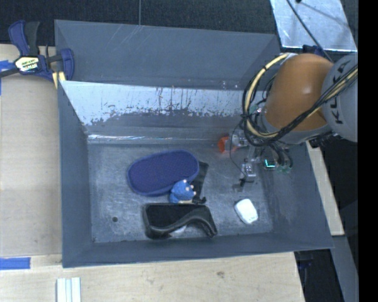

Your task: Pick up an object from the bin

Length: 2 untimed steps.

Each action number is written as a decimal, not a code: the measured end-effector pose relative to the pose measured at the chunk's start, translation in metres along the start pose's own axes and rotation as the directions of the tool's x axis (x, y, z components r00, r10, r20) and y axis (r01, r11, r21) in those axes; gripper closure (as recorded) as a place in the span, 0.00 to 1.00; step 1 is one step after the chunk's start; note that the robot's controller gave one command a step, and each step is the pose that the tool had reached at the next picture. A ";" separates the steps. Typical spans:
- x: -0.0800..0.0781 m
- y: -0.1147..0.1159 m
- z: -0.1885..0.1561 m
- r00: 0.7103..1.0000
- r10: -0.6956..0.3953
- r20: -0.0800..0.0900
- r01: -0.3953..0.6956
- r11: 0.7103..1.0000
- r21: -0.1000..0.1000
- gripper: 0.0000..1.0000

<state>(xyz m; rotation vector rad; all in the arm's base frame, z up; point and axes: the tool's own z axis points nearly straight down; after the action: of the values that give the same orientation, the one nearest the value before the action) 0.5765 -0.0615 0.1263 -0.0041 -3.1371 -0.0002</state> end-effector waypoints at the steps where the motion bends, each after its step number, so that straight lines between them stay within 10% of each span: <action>1: -0.023 0.089 0.059 0.999 0.040 0.004 -0.040 0.999 -0.001 0.00; 2: -0.024 0.085 0.056 0.999 0.045 0.008 -0.045 0.999 0.000 1.00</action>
Offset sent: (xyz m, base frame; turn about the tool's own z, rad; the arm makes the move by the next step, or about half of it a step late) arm 0.0232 0.0852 -0.0563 0.0460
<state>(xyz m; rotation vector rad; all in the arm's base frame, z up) 0.6009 0.0234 0.0707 -0.0749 -3.1447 0.0001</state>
